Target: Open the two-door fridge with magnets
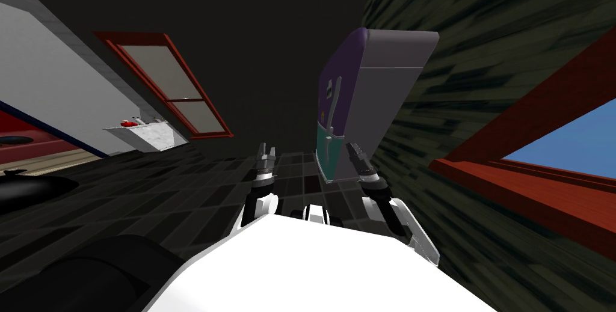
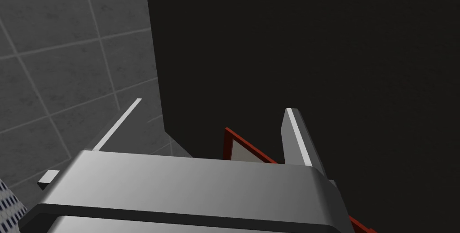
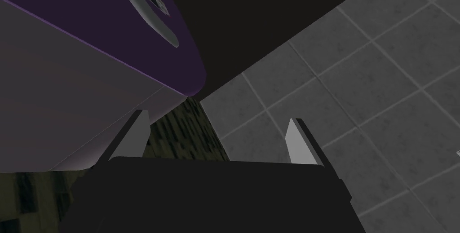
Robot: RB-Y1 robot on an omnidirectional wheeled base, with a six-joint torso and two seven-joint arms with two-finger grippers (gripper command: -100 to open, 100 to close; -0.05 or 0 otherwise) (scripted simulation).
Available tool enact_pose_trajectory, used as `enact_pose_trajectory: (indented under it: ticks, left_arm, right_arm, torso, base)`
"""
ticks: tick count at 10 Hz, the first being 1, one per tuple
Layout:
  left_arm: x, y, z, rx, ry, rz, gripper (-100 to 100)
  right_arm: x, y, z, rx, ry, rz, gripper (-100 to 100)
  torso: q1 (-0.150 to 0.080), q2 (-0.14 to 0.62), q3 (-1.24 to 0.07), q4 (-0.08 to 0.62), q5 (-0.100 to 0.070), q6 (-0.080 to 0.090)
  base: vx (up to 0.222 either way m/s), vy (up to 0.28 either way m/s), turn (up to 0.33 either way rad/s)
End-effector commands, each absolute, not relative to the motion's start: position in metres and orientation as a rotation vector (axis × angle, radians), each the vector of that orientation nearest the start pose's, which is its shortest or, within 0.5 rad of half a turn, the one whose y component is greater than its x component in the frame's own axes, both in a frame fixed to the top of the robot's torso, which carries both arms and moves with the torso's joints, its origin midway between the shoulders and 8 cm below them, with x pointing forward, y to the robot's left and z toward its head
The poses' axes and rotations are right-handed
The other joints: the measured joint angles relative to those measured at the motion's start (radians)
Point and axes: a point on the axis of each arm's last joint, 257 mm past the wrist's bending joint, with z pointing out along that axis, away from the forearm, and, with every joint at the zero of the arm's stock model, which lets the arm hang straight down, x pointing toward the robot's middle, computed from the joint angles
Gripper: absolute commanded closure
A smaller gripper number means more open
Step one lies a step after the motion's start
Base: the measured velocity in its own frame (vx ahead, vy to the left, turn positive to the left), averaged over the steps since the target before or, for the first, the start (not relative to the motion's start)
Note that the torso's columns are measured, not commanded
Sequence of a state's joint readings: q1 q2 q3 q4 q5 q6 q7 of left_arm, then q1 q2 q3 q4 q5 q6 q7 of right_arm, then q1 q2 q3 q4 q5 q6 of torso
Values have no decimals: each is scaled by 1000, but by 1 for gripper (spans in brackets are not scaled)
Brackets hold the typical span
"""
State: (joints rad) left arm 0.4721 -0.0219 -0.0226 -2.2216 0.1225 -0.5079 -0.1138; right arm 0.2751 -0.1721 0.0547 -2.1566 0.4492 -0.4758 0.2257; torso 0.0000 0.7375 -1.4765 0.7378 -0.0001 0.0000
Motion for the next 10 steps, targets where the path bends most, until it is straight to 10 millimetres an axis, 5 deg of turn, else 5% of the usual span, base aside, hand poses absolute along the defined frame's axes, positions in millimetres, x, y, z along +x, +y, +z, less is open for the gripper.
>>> enact_pose_trajectory:
  ticks: [1, 10]
  left_arm:
    - [355, 288, 8, -734, 567, -1297, 0]
    - [355, 288, 8, -734, 567, -1297, 0]
  right_arm:
    - [404, -170, 13, 17, 949, 808, -100]
    - [453, -142, -15, -211, 1027, 457, -100]
  torso:
    - [1, 1, 0, 0, 0, 0]
    - [0, 1, 1, 0, 0, 0]
  base:
    - [43, 10, -13]
    - [55, 1, -19]
